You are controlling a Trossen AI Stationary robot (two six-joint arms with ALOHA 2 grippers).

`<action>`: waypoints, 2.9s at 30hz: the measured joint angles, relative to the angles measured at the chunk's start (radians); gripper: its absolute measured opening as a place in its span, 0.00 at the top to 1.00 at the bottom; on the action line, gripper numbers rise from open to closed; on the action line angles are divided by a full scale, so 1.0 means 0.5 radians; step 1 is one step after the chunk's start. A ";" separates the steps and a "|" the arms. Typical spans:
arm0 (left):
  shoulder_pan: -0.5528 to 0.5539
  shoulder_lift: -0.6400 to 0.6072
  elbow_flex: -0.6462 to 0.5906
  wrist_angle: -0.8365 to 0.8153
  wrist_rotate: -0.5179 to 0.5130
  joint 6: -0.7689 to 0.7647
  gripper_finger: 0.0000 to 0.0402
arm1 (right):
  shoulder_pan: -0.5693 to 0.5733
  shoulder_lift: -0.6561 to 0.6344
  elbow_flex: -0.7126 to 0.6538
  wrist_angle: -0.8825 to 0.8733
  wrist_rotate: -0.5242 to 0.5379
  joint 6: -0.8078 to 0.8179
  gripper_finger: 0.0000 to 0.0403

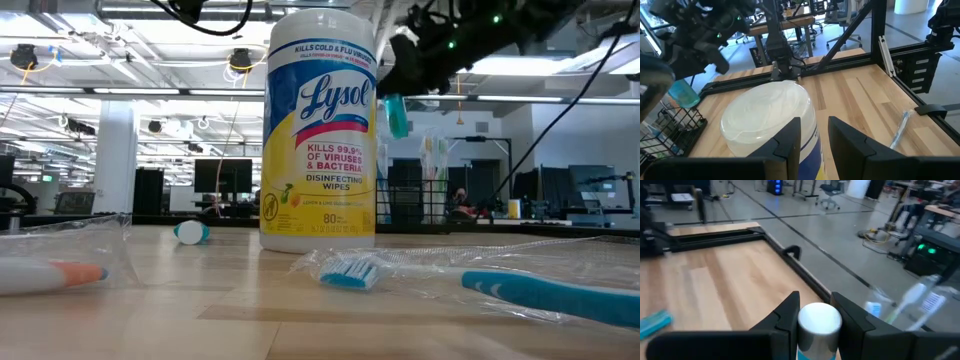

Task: Pick & Place toothbrushing station
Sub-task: Put the bottom blue mouthwash into the black mesh organizer

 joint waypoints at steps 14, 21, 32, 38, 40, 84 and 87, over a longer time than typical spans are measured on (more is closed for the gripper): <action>0.000 0.000 0.000 0.001 0.000 0.000 0.77 | -0.403 0.001 -0.256 0.376 -0.230 -0.054 0.80; 0.027 0.000 0.000 0.001 0.006 0.000 0.77 | -0.595 0.017 -0.273 0.406 -0.300 -0.062 0.80; 0.102 0.001 0.000 0.000 0.005 0.000 0.77 | -0.821 0.032 -0.273 0.438 -0.490 -0.056 0.80; 0.109 0.001 0.000 0.000 -0.002 0.002 0.77 | -0.885 0.169 -0.272 0.576 -0.543 -0.054 0.80; 0.111 0.001 0.000 0.000 -0.002 0.002 0.77 | -0.909 0.228 -0.273 0.640 -0.544 -0.062 0.80; 0.263 0.002 -0.068 0.063 0.006 0.005 0.77 | -1.107 0.443 -0.574 1.176 -0.702 0.160 0.80; 0.275 0.002 -0.068 0.065 0.001 0.005 0.77 | -1.103 0.443 -0.574 1.177 -0.701 0.180 0.80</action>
